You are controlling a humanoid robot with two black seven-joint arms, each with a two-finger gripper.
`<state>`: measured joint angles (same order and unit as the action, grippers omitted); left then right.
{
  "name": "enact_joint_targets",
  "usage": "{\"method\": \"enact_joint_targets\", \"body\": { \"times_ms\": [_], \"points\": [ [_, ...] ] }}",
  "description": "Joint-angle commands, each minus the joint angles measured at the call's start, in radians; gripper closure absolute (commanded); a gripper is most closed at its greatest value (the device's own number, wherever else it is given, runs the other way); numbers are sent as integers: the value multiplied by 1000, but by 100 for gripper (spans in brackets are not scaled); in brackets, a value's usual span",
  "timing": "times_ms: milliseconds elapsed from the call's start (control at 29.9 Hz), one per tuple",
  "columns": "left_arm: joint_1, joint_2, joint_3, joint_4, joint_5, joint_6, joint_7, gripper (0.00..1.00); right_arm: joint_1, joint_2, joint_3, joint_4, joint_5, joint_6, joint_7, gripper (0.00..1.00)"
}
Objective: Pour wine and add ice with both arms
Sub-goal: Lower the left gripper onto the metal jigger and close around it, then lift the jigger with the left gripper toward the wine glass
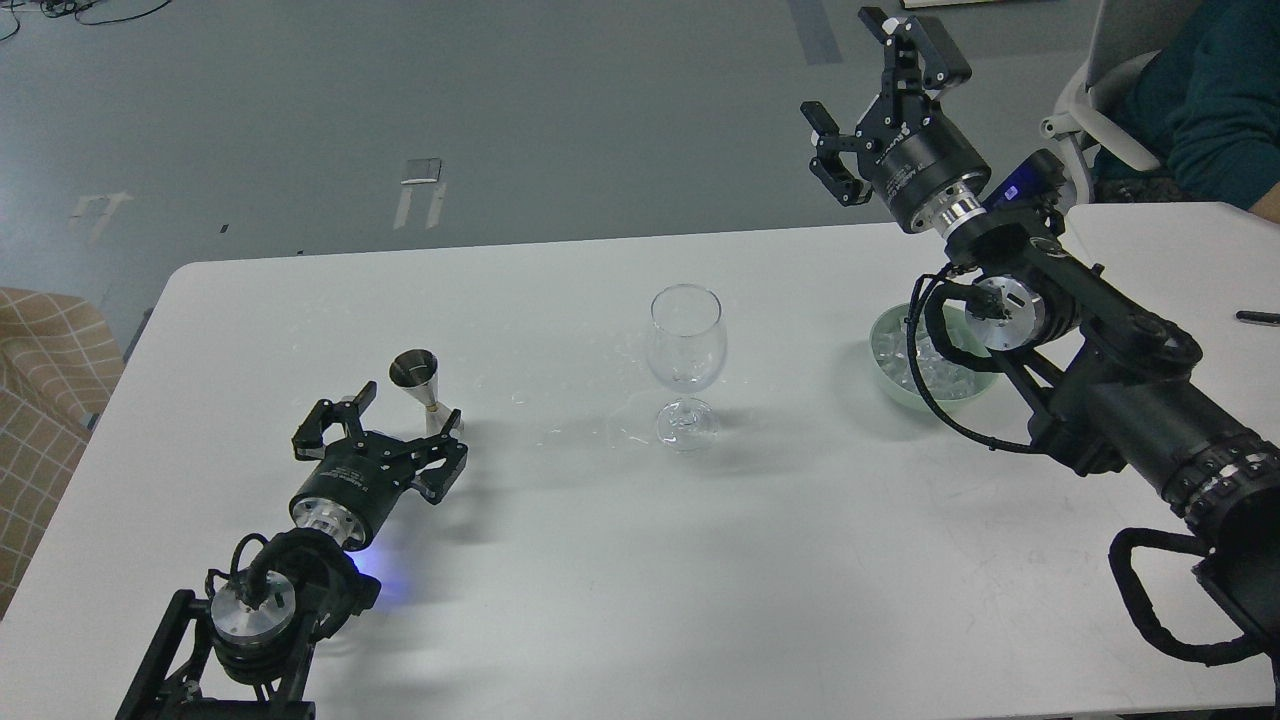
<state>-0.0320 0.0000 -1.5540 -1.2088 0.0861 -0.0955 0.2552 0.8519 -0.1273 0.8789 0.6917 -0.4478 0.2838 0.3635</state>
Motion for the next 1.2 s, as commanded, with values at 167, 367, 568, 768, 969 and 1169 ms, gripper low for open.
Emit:
{"method": "enact_joint_targets", "body": {
  "times_ms": [167,367,568,768,969,1169],
  "points": [
    [-46,0,3,41,3,3,-11,9,1,0,0,-1,0,0,0,0],
    [-46,0,8,43,17,2,-22,28,0,0,0,-1,0,0,0,0],
    [-48,0,25,43,18,0,-28,43,-7,0,0,-3,0,0,0,0],
    [-46,0,34,43,18,-1,-40,56,-8,0,0,-3,0,0,0,0],
    [-46,0,34,43,60,-32,-40,84,-8,0,0,-3,-2,0,0,0],
    [-46,0,31,43,66,-50,-40,100,-13,0,0,-1,-2,0,0,0]
  ]
}}
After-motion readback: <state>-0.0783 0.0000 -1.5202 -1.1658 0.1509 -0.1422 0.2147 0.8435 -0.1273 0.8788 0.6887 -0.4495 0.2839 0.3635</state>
